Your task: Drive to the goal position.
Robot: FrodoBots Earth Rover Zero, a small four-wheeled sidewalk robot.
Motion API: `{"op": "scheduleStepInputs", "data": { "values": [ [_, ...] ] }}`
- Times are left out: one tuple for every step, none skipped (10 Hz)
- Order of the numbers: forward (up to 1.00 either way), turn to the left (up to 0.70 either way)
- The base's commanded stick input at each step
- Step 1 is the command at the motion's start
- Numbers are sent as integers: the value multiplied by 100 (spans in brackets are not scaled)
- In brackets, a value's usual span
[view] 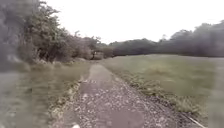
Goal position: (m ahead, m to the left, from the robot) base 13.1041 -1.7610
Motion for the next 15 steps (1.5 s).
{"op": "scheduleStepInputs", "data": {
  "values": [
    [100,0],
    [100,0],
    [100,2],
    [100,20],
    [100,27],
    [100,20],
    [100,5],
    [100,19],
    [100,37],
    [100,39],
    [100,24],
    [100,0],
    [100,0],
    [100,0],
    [100,0]
  ]
}}
